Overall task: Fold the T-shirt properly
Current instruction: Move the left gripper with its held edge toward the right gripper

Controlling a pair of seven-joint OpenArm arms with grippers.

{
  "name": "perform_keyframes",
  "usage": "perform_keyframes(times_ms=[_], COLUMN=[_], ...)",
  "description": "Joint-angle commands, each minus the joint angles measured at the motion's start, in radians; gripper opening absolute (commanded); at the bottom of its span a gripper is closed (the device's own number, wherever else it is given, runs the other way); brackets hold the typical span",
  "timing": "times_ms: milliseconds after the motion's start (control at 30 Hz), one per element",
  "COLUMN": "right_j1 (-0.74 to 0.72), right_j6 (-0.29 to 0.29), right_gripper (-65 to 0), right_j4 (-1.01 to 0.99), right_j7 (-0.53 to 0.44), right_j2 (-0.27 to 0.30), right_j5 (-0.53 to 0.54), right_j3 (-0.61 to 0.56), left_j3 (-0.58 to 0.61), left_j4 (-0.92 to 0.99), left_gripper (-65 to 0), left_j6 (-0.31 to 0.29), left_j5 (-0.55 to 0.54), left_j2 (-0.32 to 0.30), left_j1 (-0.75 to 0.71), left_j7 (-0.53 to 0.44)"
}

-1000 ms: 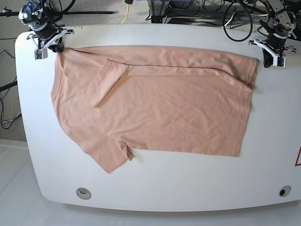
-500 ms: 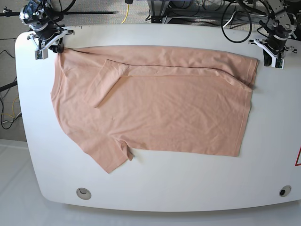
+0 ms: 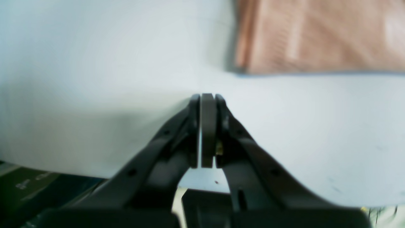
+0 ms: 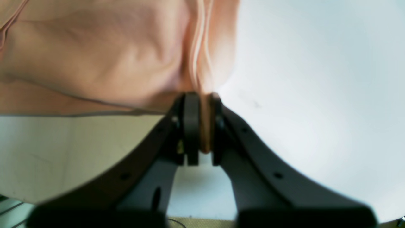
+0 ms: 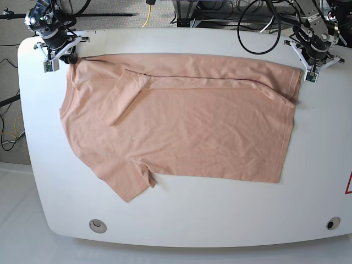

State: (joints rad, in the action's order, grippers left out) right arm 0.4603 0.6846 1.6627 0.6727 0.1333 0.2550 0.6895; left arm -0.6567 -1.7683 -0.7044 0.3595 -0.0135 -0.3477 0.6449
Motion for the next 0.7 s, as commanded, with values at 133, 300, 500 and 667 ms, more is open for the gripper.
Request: perform_keyframes(times_ms=[133, 300, 500, 667], right_j1=[0.010, 0.010, 0.010, 0.010], right_j6=[0.014, 0.014, 0.014, 0.014], right_gripper=[-64.4, -64.4, -64.4, -64.4], right_j4=[-0.011, -0.011, -0.011, -0.011], right_j7=[0.088, 0.088, 0.088, 0.089], right_j2=[-0.005, -0.005, -0.005, -0.005], right_j5=[-0.047, -0.047, -0.047, -0.047], right_j3=[-0.011, -0.011, -0.011, -0.011], left_j3=[0.035, 0.062, 0.116, 0.145], left_j4=[-0.031, -0.063, -0.081, -0.074], left_gripper=[-65.0, -65.0, -65.0, -65.0], left_j6=[0.006, 0.006, 0.006, 0.006], left_j5=[-0.006, -0.006, -0.006, -0.010], left_j2=[-0.016, -0.016, -0.012, -0.007], left_j1=[0.068, 0.088, 0.088, 0.089], left_j7=[0.054, 0.065, 0.065, 0.059])
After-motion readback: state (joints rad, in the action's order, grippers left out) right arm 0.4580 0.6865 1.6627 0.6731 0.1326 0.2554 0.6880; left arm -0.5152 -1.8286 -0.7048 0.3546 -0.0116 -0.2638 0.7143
